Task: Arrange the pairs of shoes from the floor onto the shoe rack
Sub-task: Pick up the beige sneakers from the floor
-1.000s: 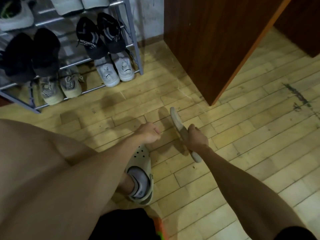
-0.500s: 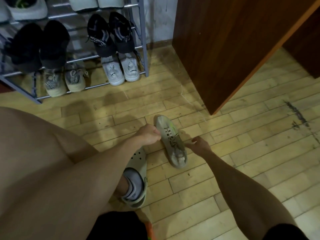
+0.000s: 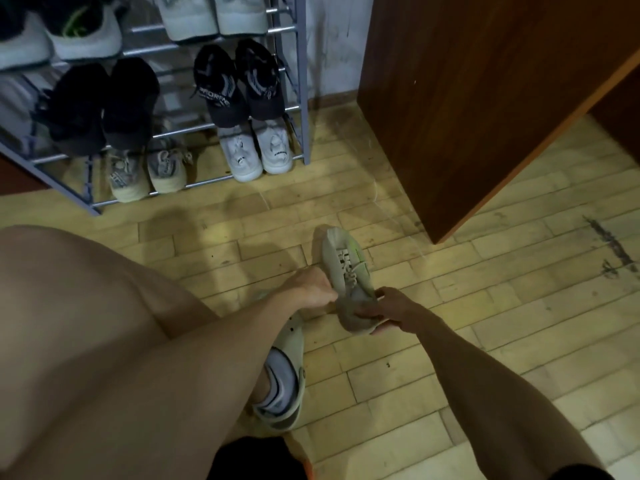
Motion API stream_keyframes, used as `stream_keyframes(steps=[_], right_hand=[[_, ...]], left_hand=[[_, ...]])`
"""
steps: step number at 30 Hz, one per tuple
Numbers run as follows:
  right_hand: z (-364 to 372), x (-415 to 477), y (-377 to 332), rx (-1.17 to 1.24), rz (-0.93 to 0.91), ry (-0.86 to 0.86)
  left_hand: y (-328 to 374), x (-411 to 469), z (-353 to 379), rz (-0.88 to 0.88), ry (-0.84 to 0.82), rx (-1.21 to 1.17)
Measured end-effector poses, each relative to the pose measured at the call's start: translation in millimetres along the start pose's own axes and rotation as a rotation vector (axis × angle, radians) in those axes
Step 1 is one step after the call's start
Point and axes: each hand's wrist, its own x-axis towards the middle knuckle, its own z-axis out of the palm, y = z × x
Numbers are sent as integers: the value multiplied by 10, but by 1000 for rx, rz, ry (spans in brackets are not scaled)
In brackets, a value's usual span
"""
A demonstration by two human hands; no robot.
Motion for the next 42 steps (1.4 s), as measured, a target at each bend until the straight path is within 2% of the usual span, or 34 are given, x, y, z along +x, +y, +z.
stream_keyframes(steps=[5,8,10,13,15,21,26,29,32,37,42], right_hand=[[32,-376,-867,96,-287,-20],[152,-670,-1441,108,-456,-48],[256,-884,-1798,80,-544,-45],[435,-1185,-2285,-6,-653,-41],[600,-1380,-2593,-91,-701,-32],[1434,-1869,-3383,-217,-800,-64],[2475,-2175,-3872,-354,-842,-179],[3185,-2238,-3963,-492,-846,-178],[3874,-2234,-3876,-612,-821,-174],[4797,-2013,-3479,-730,-764,-147],[5393,-1569,-2738,-899,-666,-89]], left_hand=[[173,-294,-525,-141,-47,-546],[279,-539,-908,-78,39,-578],[317,-743,-1180,9,163,-664],[262,-1116,-1582,116,341,-793],[154,-1403,-1861,172,415,-799],[-486,-2266,-2589,220,666,-729],[-1272,-2828,-2813,217,867,-877],[-1845,-3038,-2769,180,952,-950],[-2402,-3185,-2631,109,967,-1018],[-3278,-3223,-2175,-7,942,-1105],[-4030,-3014,-1363,-160,805,-1197]])
